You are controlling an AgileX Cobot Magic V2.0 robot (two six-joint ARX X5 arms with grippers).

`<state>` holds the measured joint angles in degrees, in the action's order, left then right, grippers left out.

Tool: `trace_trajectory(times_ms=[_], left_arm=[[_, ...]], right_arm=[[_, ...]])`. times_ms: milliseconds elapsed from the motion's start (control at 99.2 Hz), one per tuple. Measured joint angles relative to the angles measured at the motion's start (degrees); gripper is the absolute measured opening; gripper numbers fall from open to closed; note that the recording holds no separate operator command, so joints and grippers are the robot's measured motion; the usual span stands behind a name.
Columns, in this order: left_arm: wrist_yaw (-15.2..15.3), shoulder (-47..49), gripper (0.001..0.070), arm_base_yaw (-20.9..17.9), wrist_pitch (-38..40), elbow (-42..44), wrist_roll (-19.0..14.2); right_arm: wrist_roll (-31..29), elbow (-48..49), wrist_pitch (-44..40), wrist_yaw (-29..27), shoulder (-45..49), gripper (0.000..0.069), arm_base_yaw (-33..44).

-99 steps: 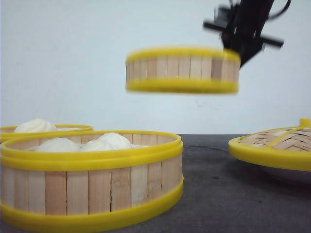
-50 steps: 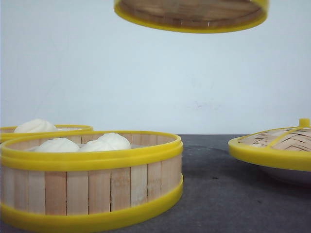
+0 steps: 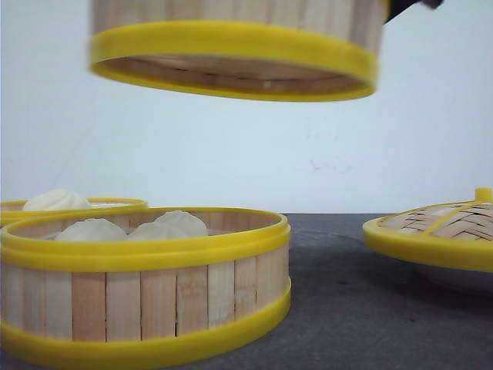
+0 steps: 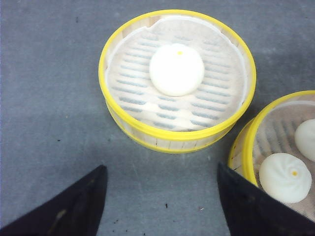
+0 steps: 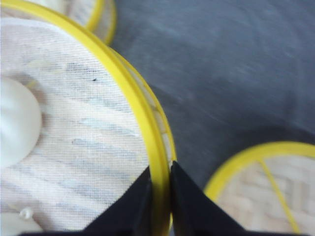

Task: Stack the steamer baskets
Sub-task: 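Carry the basket over the nearest basket and lower it on top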

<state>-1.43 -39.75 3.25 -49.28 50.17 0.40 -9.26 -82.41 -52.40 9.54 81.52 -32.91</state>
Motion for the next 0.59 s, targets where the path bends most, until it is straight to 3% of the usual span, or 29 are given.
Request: trace_trajectory(times_ms=[272, 595], left_arm=[[0.0, 0.0, 0.0428, 0.0, 0.0, 0.0, 0.0], [0.0, 0.0, 0.0428, 0.0, 0.0, 0.0, 0.0]], right_arm=[[-0.9, 1.5, 6.4, 0.2, 4.1, 0.0026, -4.6], [-2.1, 1.5, 9.2, -0.2, 11.5, 0.0026, -4.8]])
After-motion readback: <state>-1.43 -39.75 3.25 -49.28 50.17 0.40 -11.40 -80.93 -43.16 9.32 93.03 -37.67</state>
